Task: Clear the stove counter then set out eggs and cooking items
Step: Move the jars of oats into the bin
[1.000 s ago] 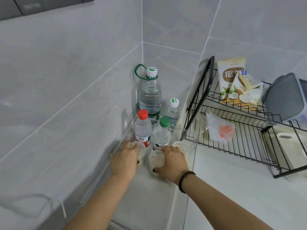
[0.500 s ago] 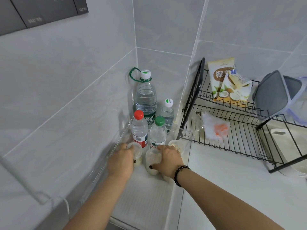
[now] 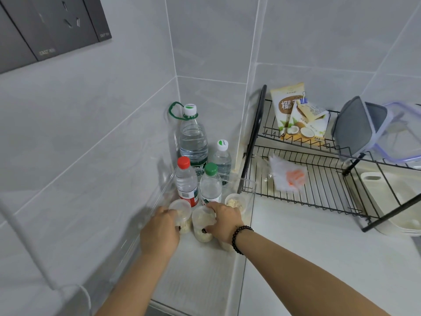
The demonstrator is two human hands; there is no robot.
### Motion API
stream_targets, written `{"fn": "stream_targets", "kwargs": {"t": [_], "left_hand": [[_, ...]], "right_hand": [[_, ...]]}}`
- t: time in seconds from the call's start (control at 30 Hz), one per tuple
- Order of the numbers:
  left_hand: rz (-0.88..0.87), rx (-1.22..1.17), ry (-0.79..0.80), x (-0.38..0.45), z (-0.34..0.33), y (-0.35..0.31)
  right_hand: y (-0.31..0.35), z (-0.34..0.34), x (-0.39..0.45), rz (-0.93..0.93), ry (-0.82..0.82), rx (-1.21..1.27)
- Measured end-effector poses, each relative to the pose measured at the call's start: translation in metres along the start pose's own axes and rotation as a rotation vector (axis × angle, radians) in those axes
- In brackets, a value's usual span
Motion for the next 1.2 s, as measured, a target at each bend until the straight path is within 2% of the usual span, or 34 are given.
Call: {"fn": "stream_targets", "kwargs": {"t": [0.3,0.57,0.83,1.0,1.2], "left_hand": [[0.004,-0.111,-0.072,-0.009,0.022,-0.003],[0.027,-0.391,-0.076,-0.031,0.027,-0.038],[-0.014,-0.649,0.001,-0.077,0.033,-0.136],[-0.072,-0.774,0.09,-0.109,0.025,-0.204],[-0.179,-0.815,0.229,-0.143,0.007,-0.28]], "right_hand": [[-0.004,0.012,-0.004,-0.019,-0.078,0.126],[-0.042,0.08,-0.052,-0.001,-0.325,0.493],[-0.132,0.123,-0.128,-0.169,-0.404,0.724],[-0.187,0.152,-0.183,-0.251,-0.479,0.784],[-0.25,0.178,-0.249,-0.365,-0.591,0.777]]}}
Point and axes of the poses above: each hand's wrist, its own x-axis towards the middle knuckle, its own z-axis out of the back of the hand, y = z × x, the point moved 9 cm from there along x, towards the middle knuckle, and after that the axes turned 7 degrees about -y, right-handed, at the moved point
